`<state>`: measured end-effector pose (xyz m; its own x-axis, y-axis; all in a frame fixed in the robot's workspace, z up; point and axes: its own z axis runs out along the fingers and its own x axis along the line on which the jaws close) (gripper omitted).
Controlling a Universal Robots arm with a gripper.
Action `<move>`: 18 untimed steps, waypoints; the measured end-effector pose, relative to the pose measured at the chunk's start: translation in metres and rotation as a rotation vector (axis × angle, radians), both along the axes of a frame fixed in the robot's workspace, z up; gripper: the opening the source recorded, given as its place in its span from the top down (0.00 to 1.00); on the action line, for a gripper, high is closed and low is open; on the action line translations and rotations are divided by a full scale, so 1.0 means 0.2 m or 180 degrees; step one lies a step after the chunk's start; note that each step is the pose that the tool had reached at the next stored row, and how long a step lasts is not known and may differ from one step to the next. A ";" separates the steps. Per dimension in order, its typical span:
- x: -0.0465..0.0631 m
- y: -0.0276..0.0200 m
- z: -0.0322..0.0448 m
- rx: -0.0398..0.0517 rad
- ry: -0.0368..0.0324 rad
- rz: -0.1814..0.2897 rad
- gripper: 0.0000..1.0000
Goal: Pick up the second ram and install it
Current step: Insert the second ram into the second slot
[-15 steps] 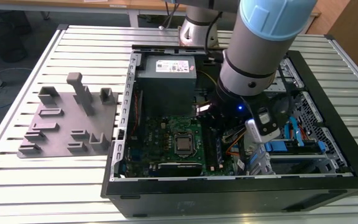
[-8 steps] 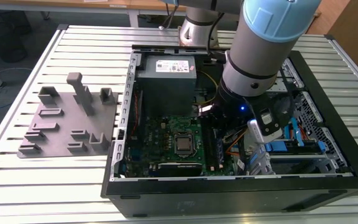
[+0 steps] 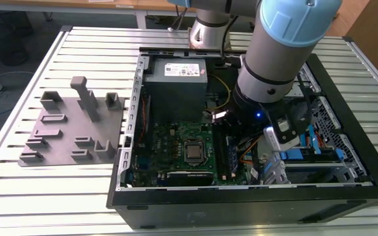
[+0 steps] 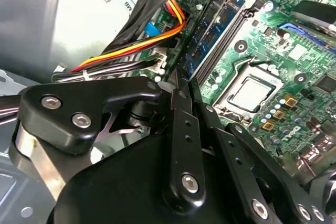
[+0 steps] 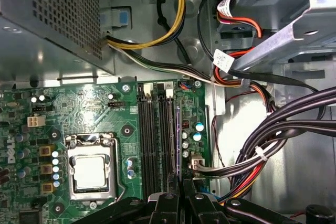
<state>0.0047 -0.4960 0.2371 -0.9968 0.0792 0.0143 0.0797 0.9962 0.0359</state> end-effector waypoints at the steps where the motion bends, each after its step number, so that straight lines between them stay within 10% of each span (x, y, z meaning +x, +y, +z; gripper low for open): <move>1: 0.00 0.001 -0.003 0.0000 0.0000 -0.0001 0.86; 18: 0.03 0.011 -0.036 0.0000 0.0000 -0.0013 0.86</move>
